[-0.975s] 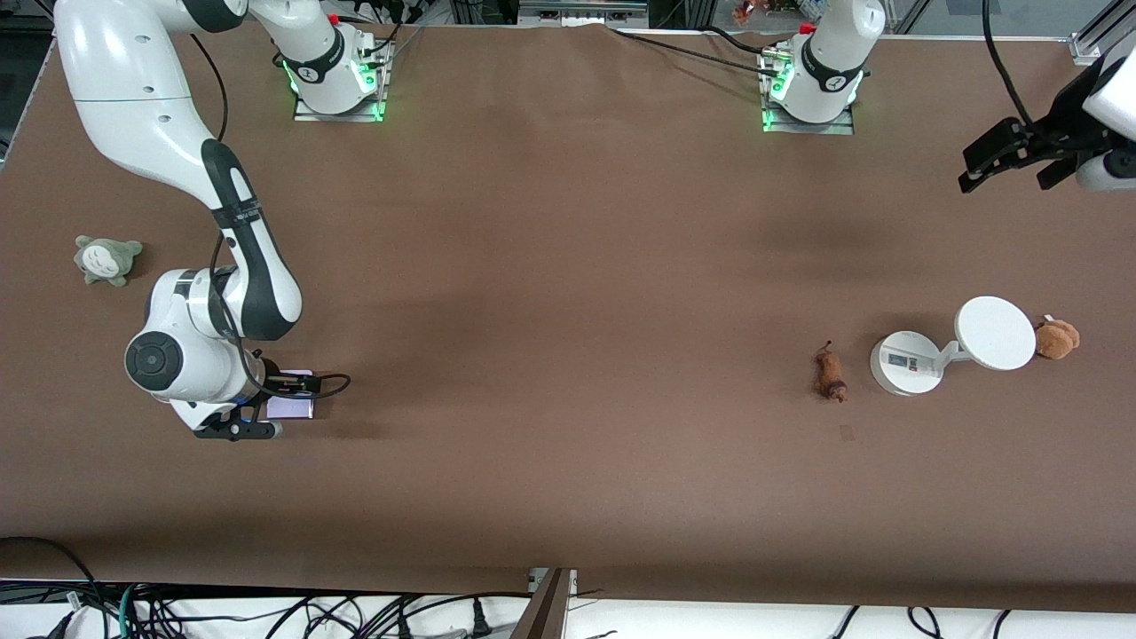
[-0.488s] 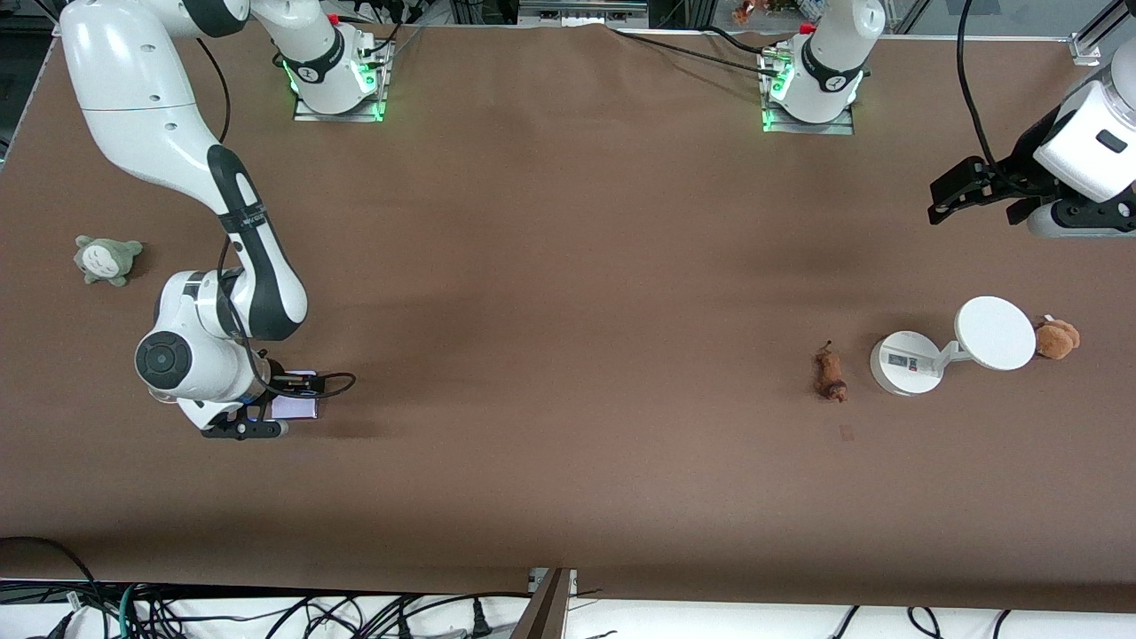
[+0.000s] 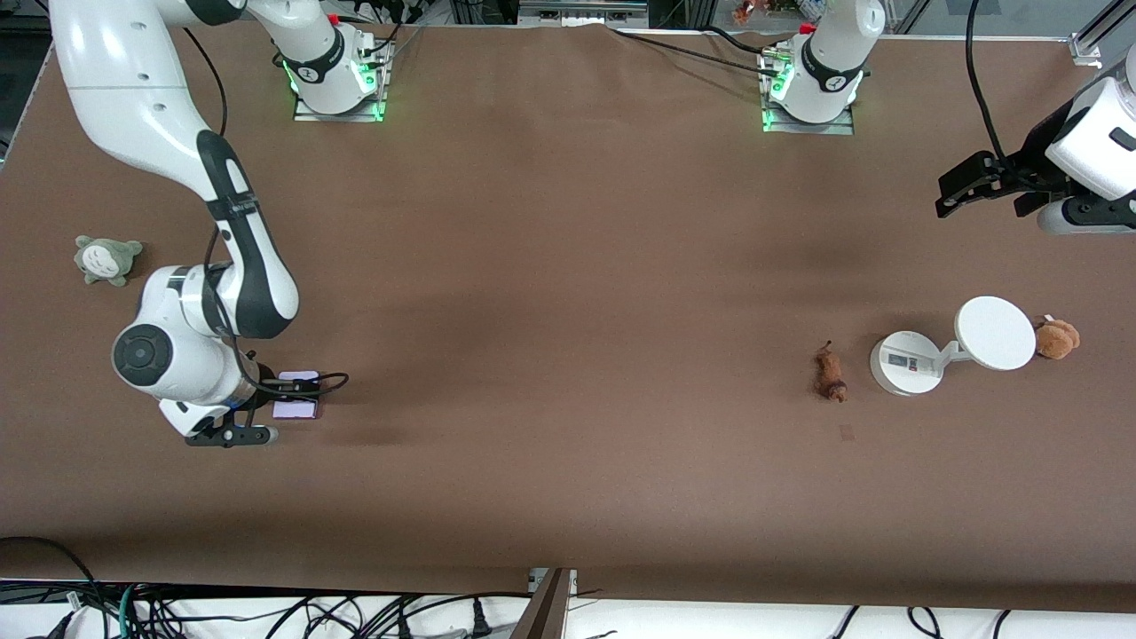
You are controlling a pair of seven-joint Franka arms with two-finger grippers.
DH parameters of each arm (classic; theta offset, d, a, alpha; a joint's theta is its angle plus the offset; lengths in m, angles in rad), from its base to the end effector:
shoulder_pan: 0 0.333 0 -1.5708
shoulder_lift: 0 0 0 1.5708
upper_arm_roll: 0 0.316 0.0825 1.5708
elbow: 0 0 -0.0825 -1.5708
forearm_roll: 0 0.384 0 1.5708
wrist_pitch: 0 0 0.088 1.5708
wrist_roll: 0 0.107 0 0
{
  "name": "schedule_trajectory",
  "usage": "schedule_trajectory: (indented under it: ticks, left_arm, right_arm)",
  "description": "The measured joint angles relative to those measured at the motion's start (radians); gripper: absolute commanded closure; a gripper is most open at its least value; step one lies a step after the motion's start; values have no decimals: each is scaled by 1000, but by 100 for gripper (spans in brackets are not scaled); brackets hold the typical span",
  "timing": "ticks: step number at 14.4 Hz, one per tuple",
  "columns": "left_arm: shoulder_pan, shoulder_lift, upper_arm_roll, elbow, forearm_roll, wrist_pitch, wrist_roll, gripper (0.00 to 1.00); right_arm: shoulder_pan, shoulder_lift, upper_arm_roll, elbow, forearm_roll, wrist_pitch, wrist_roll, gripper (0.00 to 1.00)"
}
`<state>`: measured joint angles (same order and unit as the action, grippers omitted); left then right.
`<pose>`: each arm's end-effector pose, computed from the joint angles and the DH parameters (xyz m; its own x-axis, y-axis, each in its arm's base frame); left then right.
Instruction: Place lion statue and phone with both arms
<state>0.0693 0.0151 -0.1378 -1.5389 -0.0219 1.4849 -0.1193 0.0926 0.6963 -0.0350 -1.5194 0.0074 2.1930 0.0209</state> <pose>0.5488 -0.0395 0.6239 0.9963 0.0489 -0.0712 0.0501 -0.9986 0.0156 0.7066 0.0449 0.2489 0.9990 0.0400 -0.0220 0.0404 -0.9990 0.0170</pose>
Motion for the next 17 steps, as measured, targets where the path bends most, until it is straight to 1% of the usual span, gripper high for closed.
schedule_trajectory:
  ticks: [5, 9, 10, 15, 17]
  left_arm:
    - [5, 0, -3, 3, 5, 2, 0, 0]
    - [12, 7, 0, 23, 7, 4, 0, 0]
    - [12, 14, -1, 23, 7, 4, 0, 0]
    - [12, 40, -3, 28, 8, 6, -1, 0]
    - [12, 40, -3, 30, 8, 6, -1, 0]
  right_arm:
    - [7, -163, 5, 64, -10, -258, -17, 0]
    - [17, -246, 6, 159, -16, -524, -22, 0]
    - [17, -265, 6, 174, -16, -573, -22, 0]
    - [17, -357, 6, 192, -16, -785, -21, 0]
    - [17, -380, 6, 189, -16, -817, -20, 0]
